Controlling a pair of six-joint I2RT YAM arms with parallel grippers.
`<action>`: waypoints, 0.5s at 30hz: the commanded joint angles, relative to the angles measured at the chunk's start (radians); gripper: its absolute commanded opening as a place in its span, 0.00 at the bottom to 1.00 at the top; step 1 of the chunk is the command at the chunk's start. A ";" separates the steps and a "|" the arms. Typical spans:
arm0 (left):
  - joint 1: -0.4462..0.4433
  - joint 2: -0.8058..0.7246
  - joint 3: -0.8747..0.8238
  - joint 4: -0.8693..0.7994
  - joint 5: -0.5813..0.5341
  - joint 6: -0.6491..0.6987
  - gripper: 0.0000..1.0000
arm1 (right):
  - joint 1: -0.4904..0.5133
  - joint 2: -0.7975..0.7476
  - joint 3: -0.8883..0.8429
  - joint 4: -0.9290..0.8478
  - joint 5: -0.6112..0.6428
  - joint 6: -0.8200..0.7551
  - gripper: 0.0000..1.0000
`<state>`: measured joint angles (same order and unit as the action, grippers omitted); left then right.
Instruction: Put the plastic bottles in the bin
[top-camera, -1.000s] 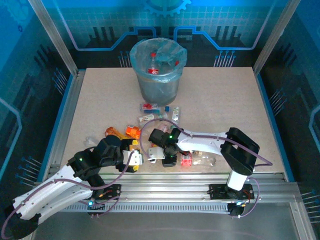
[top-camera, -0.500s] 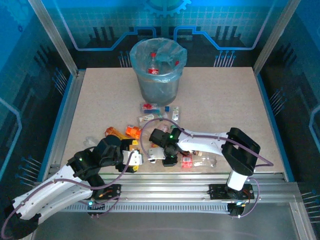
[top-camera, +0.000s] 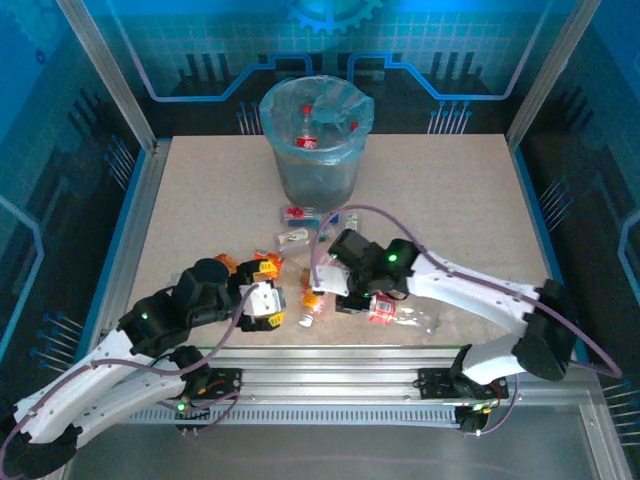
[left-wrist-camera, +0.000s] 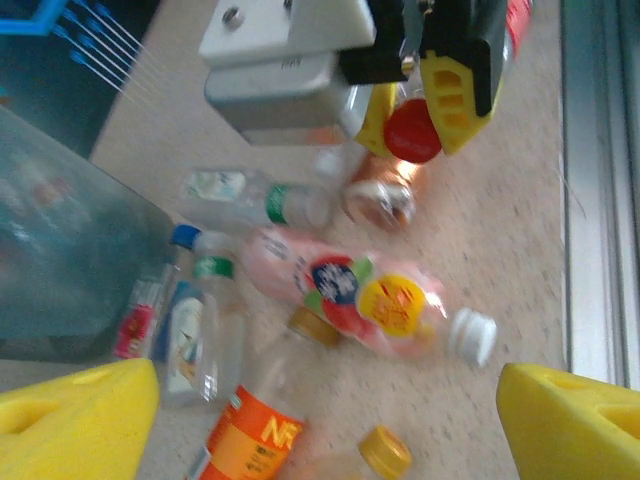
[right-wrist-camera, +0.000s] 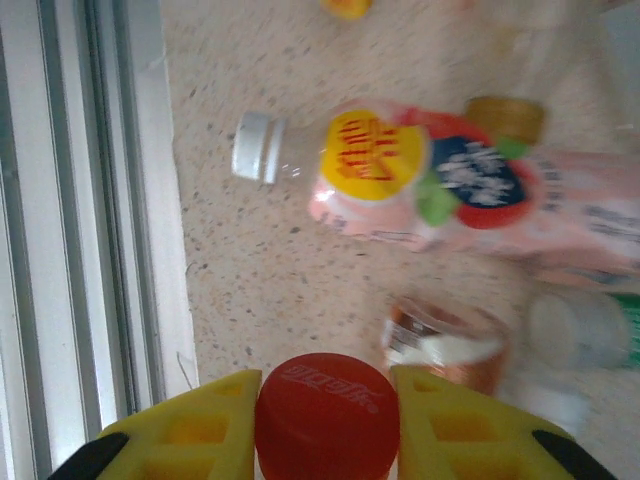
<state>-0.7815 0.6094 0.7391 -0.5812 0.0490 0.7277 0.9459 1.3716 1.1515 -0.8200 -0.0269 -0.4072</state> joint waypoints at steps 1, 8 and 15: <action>0.005 0.022 0.067 0.155 -0.011 -0.126 0.88 | -0.028 -0.091 0.092 -0.026 0.008 0.034 0.08; 0.019 0.223 0.293 0.304 -0.302 -0.322 0.89 | -0.069 -0.165 0.276 0.115 0.068 0.000 0.08; 0.177 0.381 0.507 0.302 -0.340 -0.554 0.89 | -0.116 -0.075 0.481 0.315 0.072 -0.028 0.06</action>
<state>-0.6586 0.9649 1.1873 -0.3111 -0.2367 0.3321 0.8448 1.2587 1.5661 -0.6304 0.0284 -0.4160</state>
